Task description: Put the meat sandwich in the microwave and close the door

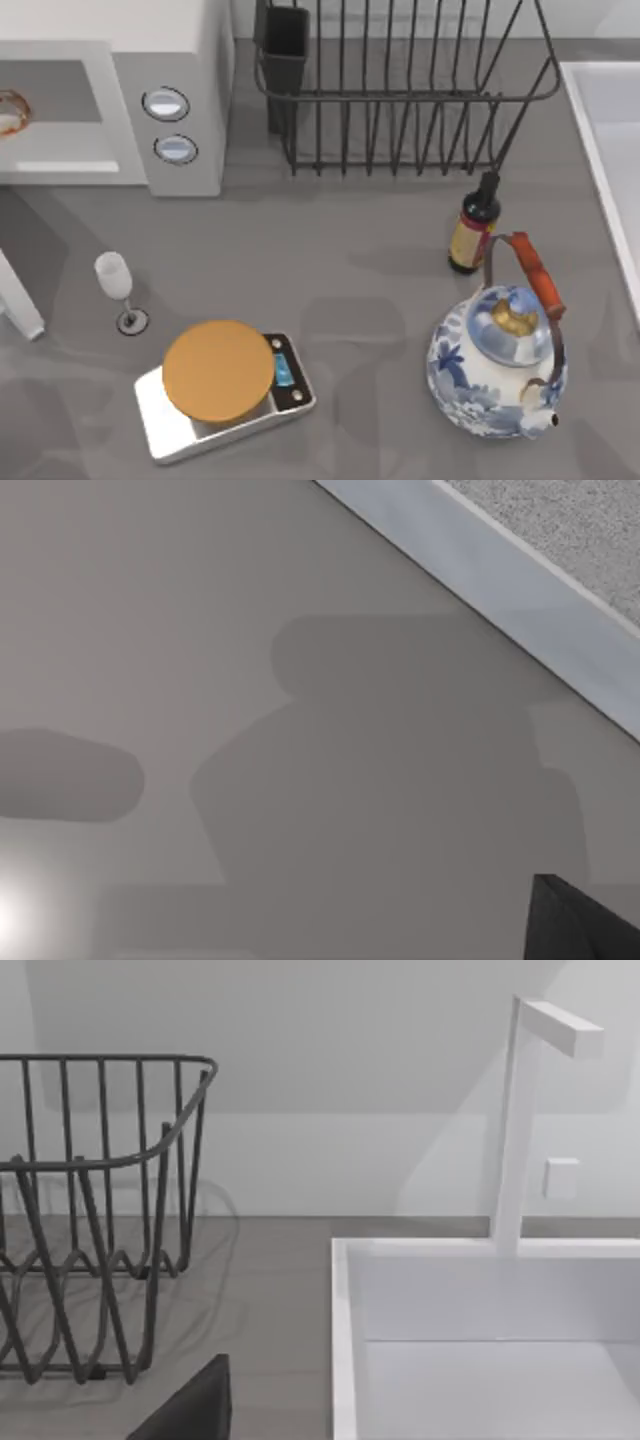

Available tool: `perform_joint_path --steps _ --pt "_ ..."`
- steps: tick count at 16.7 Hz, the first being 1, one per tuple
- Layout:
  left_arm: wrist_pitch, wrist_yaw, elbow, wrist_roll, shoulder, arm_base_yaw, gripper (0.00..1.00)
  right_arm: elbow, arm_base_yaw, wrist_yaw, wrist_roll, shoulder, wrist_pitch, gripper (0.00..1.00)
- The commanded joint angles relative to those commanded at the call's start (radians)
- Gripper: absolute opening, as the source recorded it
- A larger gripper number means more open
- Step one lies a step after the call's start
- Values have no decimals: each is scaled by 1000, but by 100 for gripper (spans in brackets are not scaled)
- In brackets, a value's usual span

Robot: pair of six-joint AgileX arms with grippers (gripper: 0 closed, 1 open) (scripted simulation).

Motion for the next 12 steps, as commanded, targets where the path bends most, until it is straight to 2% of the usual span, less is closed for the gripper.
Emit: perform_joint_path --steps 5,8,12 --pt "0 -21 -4 -22 -9 -24 0 0 0 0 0 0 0 100" --pt "5 -93 -28 -94 -49 -117 0 0 0 0 0 0 0 100" --pt "11 -209 -70 -224 -116 -295 0 0 0 0 0 0 0 100"
